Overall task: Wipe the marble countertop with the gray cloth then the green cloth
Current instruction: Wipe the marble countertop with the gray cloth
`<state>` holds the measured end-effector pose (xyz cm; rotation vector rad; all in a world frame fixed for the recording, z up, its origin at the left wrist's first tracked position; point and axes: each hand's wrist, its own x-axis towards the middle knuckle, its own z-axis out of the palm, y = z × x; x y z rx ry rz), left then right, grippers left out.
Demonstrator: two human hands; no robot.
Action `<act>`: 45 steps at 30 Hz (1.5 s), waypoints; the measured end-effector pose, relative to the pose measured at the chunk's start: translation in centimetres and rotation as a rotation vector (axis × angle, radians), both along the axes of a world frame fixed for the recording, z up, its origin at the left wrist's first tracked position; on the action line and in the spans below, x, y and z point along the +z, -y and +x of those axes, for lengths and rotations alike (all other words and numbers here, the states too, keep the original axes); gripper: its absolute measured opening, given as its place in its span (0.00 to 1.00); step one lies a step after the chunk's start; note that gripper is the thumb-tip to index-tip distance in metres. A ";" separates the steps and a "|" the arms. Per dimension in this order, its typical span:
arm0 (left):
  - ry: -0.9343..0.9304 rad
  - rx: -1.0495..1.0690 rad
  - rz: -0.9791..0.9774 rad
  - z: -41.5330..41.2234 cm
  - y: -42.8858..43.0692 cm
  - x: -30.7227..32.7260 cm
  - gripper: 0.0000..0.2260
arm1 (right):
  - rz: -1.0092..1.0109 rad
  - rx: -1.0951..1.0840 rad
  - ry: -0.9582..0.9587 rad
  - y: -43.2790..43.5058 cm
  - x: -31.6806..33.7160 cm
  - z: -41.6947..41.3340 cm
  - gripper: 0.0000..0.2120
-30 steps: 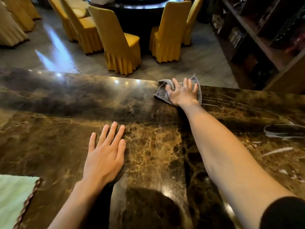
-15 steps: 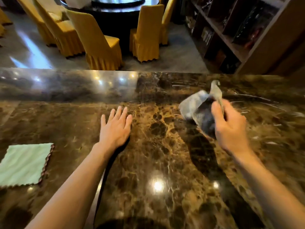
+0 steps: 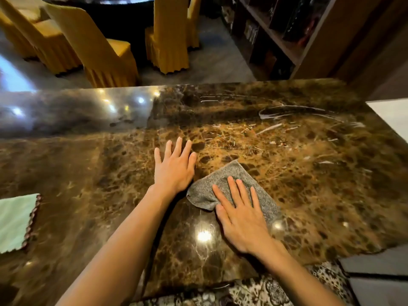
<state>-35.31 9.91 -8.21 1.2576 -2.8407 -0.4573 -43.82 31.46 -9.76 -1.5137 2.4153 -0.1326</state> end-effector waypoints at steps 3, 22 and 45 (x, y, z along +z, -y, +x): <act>0.041 0.036 -0.006 -0.7 1.8 -0.5 0.26 | -0.004 -0.023 -0.031 5.2 -0.3 -3.5 0.27; 0.116 0.134 -0.095 -3.4 4.1 -2.7 0.26 | 0.039 -0.022 0.029 38.8 0.3 -22.5 0.27; 0.050 -0.013 -0.064 -4.8 -0.1 -0.3 0.27 | 0.066 -0.024 -0.124 -12.8 -0.9 -0.5 0.26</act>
